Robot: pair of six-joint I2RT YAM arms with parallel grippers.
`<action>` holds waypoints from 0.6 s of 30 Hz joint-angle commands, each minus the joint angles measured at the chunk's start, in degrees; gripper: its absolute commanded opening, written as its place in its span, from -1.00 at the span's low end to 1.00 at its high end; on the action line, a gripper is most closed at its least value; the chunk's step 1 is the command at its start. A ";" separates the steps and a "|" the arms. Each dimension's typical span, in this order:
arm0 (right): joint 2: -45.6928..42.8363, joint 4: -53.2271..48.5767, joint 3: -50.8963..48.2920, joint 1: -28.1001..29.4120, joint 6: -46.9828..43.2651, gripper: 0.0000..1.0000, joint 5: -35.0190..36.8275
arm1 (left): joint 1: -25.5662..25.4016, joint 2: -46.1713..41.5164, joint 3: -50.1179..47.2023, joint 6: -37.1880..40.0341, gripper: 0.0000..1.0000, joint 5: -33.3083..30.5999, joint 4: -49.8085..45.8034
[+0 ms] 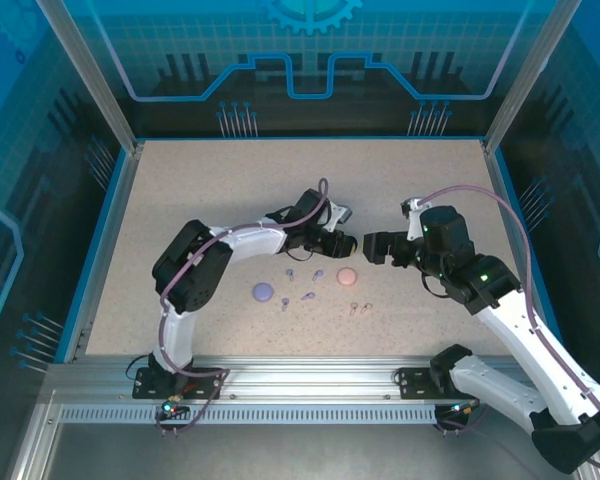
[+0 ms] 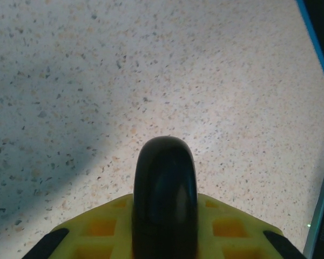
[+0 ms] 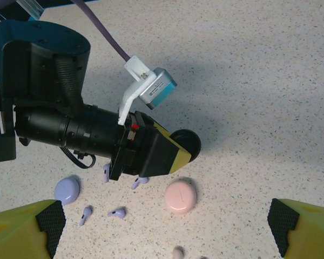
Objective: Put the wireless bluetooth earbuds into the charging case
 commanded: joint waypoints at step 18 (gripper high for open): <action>-1.66 -5.47 0.36 -4.59 -3.53 1.00 -4.76 | 1.41 5.37 6.16 3.91 -0.22 -9.22 -12.04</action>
